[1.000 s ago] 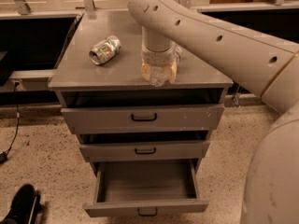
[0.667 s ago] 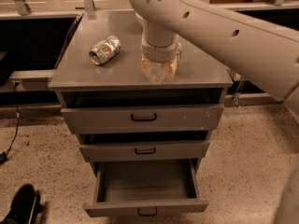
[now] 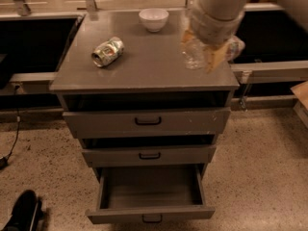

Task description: Place water bottle into bottom drawer

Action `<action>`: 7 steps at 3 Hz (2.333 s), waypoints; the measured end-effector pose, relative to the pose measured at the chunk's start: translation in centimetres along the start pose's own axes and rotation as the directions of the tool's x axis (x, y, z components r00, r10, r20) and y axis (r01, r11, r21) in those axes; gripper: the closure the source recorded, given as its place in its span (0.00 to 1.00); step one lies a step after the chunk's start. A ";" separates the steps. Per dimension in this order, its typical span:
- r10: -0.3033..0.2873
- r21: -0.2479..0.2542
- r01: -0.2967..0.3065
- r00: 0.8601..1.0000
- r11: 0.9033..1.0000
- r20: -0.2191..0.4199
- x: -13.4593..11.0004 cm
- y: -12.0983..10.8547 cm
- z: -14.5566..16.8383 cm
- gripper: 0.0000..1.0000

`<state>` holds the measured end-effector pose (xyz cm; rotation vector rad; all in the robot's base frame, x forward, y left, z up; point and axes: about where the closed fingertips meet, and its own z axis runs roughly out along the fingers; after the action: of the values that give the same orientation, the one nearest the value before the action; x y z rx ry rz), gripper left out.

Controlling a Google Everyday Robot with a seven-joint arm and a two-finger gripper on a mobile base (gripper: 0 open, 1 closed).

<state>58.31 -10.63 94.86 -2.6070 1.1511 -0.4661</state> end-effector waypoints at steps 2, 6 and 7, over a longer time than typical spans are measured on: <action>0.611 -0.188 -0.582 0.769 0.791 0.189 0.1 13.4 5.5 1.00; 0.577 -0.112 -0.658 0.550 0.744 0.603 -7.7 13.2 13.1 1.00; 0.511 -0.036 -0.660 0.544 0.750 0.665 -9.2 10.3 13.2 1.00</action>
Offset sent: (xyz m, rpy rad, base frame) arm -0.1188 -0.0780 -0.2090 0.6893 0.6927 -0.8289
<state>50.66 -9.18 77.38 -1.7436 1.4822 0.4140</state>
